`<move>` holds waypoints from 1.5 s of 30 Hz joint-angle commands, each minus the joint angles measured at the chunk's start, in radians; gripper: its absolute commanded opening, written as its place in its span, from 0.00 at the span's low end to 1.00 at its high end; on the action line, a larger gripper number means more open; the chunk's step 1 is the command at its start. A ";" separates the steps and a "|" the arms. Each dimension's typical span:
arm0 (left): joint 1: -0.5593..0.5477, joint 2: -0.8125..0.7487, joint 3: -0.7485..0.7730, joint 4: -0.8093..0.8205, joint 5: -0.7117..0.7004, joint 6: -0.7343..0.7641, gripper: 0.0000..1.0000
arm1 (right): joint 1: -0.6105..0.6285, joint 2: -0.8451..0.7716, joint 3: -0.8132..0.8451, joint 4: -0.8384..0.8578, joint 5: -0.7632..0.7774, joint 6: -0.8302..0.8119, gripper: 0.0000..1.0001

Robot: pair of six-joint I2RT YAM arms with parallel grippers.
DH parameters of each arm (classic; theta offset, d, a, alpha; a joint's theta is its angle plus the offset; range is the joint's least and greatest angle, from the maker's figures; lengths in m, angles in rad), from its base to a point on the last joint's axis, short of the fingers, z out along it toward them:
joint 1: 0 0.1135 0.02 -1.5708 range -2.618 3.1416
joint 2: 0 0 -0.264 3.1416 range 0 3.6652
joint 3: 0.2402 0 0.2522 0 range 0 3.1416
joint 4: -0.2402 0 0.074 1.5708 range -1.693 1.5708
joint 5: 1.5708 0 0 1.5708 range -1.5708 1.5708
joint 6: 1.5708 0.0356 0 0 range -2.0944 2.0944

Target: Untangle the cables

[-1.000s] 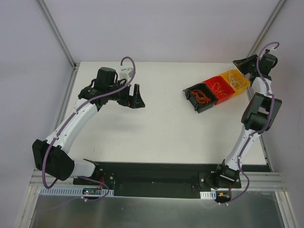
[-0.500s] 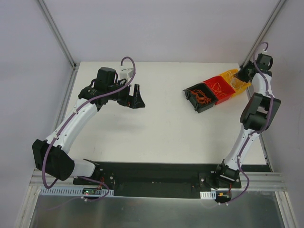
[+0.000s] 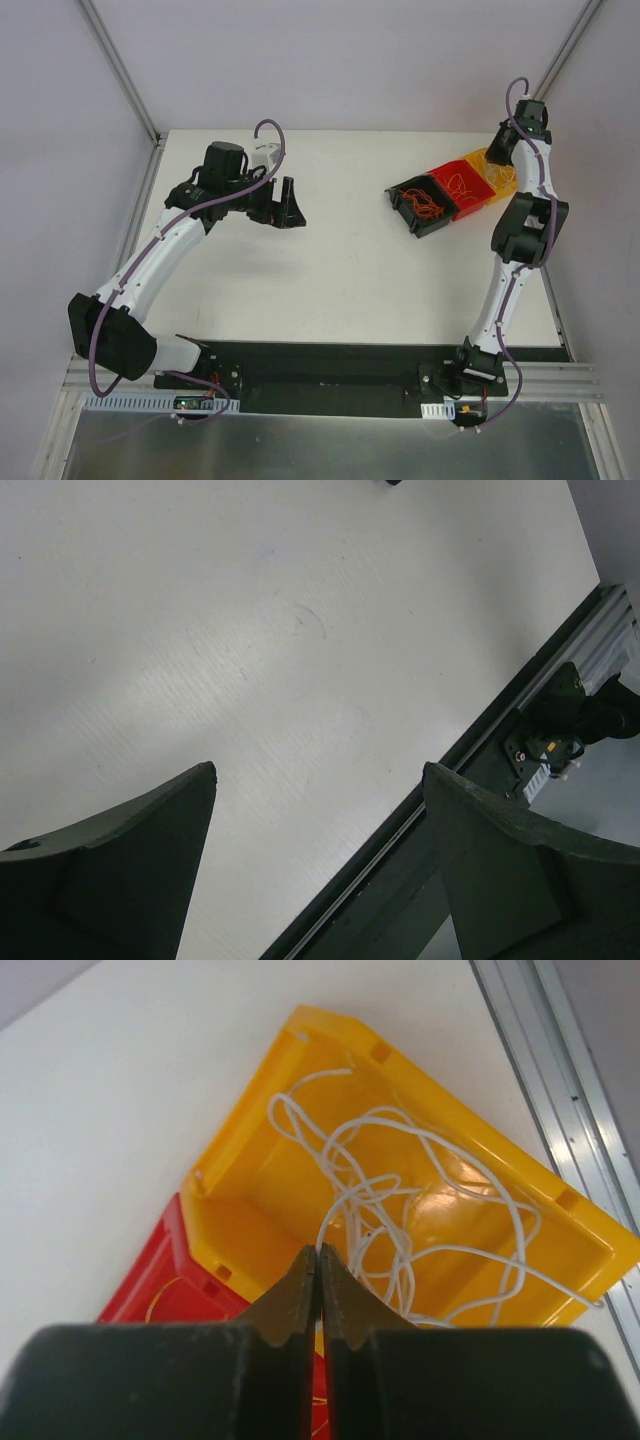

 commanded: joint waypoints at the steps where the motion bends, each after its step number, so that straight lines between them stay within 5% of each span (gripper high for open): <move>1: -0.013 -0.043 -0.006 0.026 0.027 -0.004 0.83 | -0.002 0.048 0.081 -0.085 0.109 -0.065 0.05; 9: -0.014 -0.038 -0.008 0.027 0.029 -0.006 0.83 | 0.015 0.088 0.139 -0.122 0.108 -0.085 0.12; 18: -0.016 -0.046 -0.006 0.030 0.043 -0.010 0.83 | 0.018 -0.073 0.177 -0.170 0.117 -0.046 0.49; 25: -0.019 -0.059 -0.008 0.035 0.052 -0.013 0.83 | -0.019 -0.316 -0.183 -0.092 0.100 0.018 0.70; 29: -0.023 -0.061 -0.010 0.036 0.058 -0.015 0.83 | -0.074 -0.403 -0.406 0.073 -0.012 0.033 0.68; 36: -0.026 -0.056 -0.010 0.038 0.057 -0.015 0.84 | -0.113 -0.381 -0.498 0.119 -0.046 0.021 0.46; 45: -0.026 -0.046 -0.013 0.038 0.052 -0.013 0.84 | -0.123 -0.334 -0.571 0.223 -0.084 0.087 0.39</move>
